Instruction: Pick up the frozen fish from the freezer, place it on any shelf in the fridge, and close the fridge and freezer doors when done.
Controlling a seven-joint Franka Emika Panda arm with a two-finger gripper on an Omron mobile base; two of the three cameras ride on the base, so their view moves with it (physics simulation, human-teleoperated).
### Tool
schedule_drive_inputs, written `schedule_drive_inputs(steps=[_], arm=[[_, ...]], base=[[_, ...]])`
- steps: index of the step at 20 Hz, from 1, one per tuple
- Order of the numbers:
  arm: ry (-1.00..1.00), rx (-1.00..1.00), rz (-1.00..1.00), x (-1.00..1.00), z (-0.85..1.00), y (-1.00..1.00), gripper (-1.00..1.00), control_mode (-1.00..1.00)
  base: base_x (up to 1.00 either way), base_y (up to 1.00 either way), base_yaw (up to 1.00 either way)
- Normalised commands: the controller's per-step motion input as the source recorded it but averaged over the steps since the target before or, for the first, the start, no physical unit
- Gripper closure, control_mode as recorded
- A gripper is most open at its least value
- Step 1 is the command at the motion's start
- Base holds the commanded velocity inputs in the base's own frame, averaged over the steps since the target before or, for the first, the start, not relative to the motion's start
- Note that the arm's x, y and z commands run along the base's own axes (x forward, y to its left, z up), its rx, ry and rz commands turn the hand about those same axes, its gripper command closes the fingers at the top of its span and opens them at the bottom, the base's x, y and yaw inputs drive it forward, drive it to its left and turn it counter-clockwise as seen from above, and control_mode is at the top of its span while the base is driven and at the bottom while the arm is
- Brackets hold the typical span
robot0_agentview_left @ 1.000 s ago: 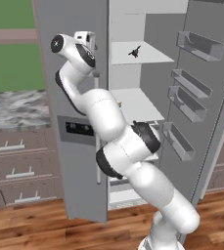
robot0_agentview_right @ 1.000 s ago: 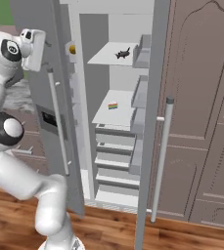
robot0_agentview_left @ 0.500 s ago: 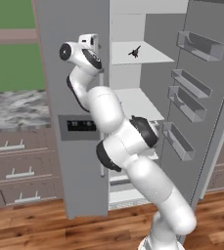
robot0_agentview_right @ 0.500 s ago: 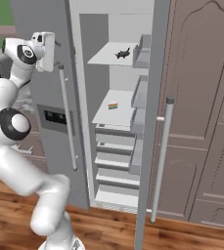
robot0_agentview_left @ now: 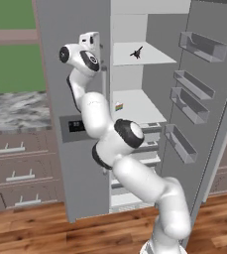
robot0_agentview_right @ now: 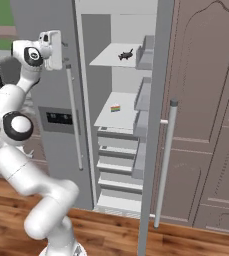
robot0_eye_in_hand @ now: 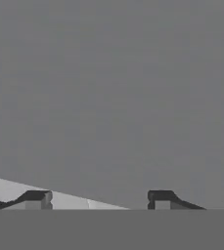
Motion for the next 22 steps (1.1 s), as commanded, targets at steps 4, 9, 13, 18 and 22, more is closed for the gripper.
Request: schedule_drive_inputs(steps=[4, 9, 13, 18, 22], arm=[[0.01, -0.04, -0.13, 0.40, 0.01, 0.00, -1.00, -1.00], [-0.18, 0.00, -0.03, -0.79, -0.18, 0.00, -1.00, -1.00], [-0.35, 0.00, -0.05, -1.00, -0.67, 0.00, -1.00, -1.00], [-0.26, 0.01, -0.17, -0.89, -0.16, -0.58, -1.00, -1.00], [-0.23, 0.10, -0.19, -0.79, -0.13, -1.00, -1.00, -1.00]], base=[[0.00, 0.00, 0.00], [0.00, 0.00, 0.00], [0.00, 0.00, 0.00], [0.00, 0.00, 0.00], [0.00, 0.00, 0.00]])
